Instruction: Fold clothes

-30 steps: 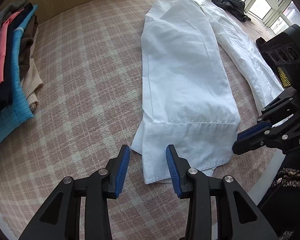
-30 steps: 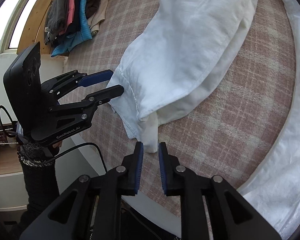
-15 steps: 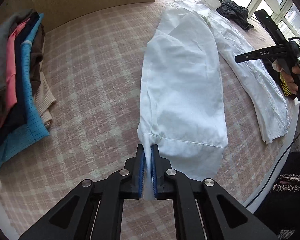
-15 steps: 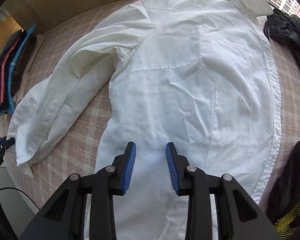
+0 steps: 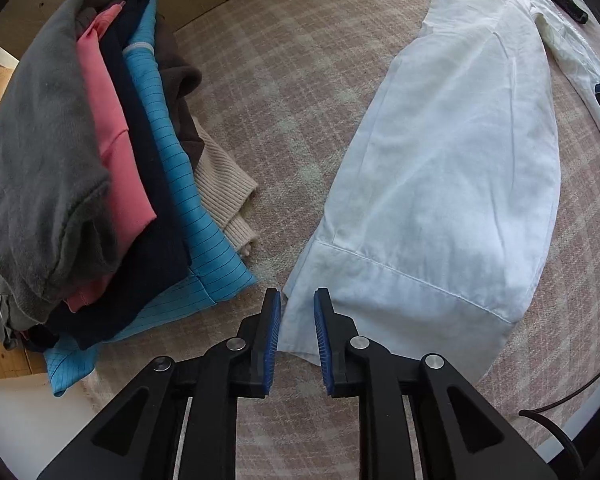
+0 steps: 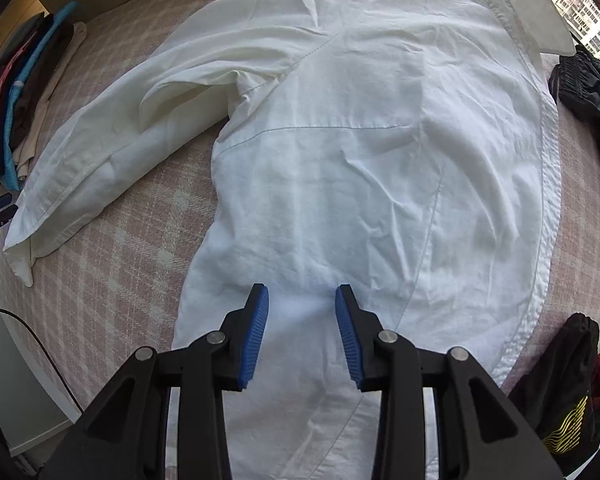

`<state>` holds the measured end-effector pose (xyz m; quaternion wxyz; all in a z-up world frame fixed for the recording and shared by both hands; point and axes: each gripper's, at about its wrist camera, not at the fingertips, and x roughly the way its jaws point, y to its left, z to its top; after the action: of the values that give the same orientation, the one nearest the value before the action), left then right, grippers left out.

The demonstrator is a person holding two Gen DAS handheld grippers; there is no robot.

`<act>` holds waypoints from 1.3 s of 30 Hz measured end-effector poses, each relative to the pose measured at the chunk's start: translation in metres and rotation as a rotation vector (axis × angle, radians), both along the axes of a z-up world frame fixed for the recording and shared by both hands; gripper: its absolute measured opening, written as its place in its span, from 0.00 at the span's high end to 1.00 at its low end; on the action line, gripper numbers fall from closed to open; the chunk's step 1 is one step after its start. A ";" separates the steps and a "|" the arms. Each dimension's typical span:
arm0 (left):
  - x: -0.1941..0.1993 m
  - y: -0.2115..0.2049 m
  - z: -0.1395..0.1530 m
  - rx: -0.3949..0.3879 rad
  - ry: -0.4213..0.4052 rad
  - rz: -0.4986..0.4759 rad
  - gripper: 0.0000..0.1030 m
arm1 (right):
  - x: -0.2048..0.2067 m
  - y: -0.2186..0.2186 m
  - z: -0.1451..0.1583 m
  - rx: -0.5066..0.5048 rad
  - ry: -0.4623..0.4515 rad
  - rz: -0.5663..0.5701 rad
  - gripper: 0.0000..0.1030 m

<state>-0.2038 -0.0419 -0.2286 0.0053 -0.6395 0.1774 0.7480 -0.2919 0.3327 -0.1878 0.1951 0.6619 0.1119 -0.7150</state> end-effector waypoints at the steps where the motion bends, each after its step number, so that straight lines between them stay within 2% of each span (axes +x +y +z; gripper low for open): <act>1: 0.002 -0.003 0.005 -0.005 0.007 0.009 0.74 | 0.001 0.000 0.005 -0.009 0.019 0.002 0.66; 3: 0.009 -0.008 0.017 -0.002 0.027 0.028 0.72 | 0.005 -0.002 0.016 -0.051 0.054 0.010 0.66; 5: 0.019 -0.003 0.033 0.061 0.058 0.025 0.72 | 0.007 -0.008 0.023 -0.110 0.061 0.030 0.66; 7: 0.027 0.012 0.044 0.139 0.081 -0.005 0.70 | 0.004 -0.023 0.025 -0.148 0.060 0.043 0.66; 9: 0.031 0.037 0.049 0.175 0.095 -0.066 0.68 | -0.009 -0.044 0.026 -0.169 0.057 0.056 0.66; 11: 0.030 0.066 0.047 0.171 0.110 -0.143 0.62 | -0.020 -0.062 0.025 -0.188 0.042 0.062 0.66; 13: 0.023 0.082 0.037 0.134 0.104 -0.209 0.59 | -0.033 -0.072 0.019 -0.220 -0.003 0.041 0.66; 15: 0.017 0.095 0.023 0.094 0.066 -0.247 0.59 | -0.046 -0.080 0.013 -0.239 -0.034 0.019 0.66; 16: 0.012 0.099 0.016 0.094 0.045 -0.254 0.64 | -0.052 -0.082 0.010 -0.236 -0.036 0.009 0.66; 19: 0.005 0.091 0.011 0.114 0.018 -0.237 0.82 | -0.066 -0.082 0.006 -0.251 -0.048 -0.027 0.66; 20: 0.003 0.087 0.015 0.124 0.020 -0.225 0.83 | -0.070 -0.080 0.006 -0.261 -0.053 -0.040 0.66; 23: 0.003 0.075 0.034 0.162 0.043 -0.212 0.83 | -0.078 -0.075 0.013 -0.344 -0.068 -0.080 0.66; 27: 0.004 0.067 0.050 0.161 0.066 -0.210 0.80 | -0.079 -0.082 0.016 -0.363 -0.081 -0.076 0.61; 32: 0.015 0.083 0.037 0.142 0.038 -0.224 0.80 | -0.082 -0.089 0.003 -0.380 -0.110 -0.119 0.61; 36: 0.019 0.092 0.029 0.135 0.017 -0.238 0.84 | -0.085 -0.079 0.007 -0.466 -0.125 -0.181 0.61; 39: 0.018 0.090 0.032 0.139 0.024 -0.231 0.84 | -0.087 -0.081 0.009 -0.459 -0.127 -0.178 0.61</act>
<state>-0.1857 0.0479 -0.1968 0.1336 -0.6039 0.1978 0.7604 -0.3794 0.2515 -0.1785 0.2832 0.6511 -0.1243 -0.6931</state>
